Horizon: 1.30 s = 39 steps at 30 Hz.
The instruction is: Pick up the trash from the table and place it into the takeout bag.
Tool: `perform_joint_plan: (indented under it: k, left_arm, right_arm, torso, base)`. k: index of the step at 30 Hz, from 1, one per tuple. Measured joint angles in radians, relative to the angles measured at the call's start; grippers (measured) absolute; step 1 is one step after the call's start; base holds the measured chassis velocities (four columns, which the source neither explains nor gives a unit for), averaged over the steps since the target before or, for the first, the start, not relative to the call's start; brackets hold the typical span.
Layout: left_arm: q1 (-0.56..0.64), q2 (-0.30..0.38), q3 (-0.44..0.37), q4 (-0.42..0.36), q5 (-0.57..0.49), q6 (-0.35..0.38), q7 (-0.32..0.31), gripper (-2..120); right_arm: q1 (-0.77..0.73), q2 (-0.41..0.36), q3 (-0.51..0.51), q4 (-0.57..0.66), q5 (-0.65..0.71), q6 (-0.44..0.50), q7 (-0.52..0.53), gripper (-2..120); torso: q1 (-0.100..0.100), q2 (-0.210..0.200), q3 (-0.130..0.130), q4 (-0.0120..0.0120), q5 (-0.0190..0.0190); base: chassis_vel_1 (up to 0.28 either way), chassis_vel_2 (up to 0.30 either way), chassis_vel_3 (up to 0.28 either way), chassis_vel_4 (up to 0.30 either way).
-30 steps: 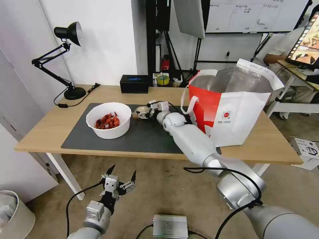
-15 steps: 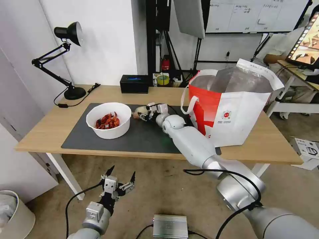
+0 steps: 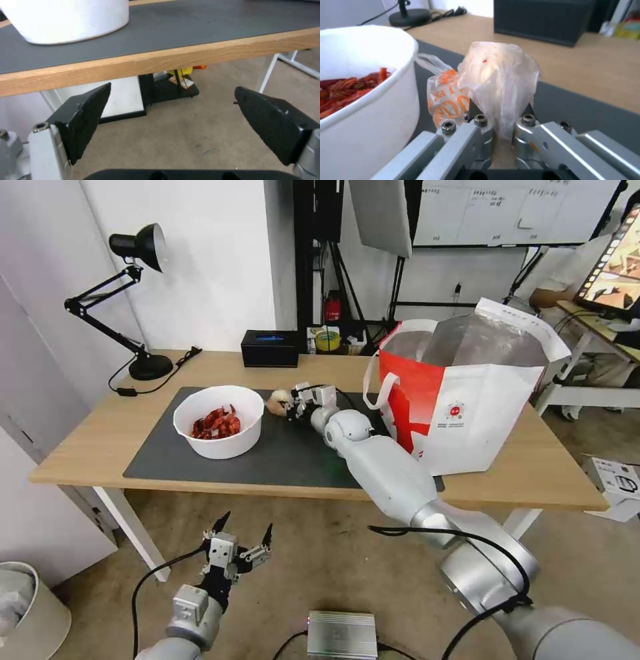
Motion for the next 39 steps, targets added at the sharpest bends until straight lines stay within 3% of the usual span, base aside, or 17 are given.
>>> perform_joint_plan:
  k: [6,22,29,39]
  left_arm:
    - [0.013,0.0,-0.001,-0.009,0.006,0.0,0.0,100]
    - [0.051,0.01,-0.008,-0.041,0.015,0.001,-0.001,100]
    - [0.053,0.01,-0.011,-0.052,0.014,0.004,-0.001,100]
    - [0.044,0.018,-0.018,-0.063,0.007,0.007,-0.001,100]
  right_arm:
    - [-0.106,-0.143,0.0,0.253,-0.031,0.0,0.063,3]
    - [-0.184,-0.314,0.119,0.73,0.047,-0.036,0.189,3]
    - [-0.138,-0.392,0.194,0.836,0.107,-0.092,0.263,3]
    - [-0.143,-0.527,0.292,0.87,0.202,-0.187,0.363,3]
  torso:
    - [0.0,0.0,0.0,-0.0005,0.0002]
    - [0.0,0.0,0.0,0.0,0.0]
    - [0.0,0.0,0.0,0.0,-0.0001]
    - [0.0,0.0,0.0,-0.0002,0.0001]
  base:
    - [0.0,0.0,0.0,0.0]
    - [0.0,0.0,0.0,0.0]
    - [0.0,0.0,0.0,0.0]
    - [0.0,0.0,0.0,0.0]
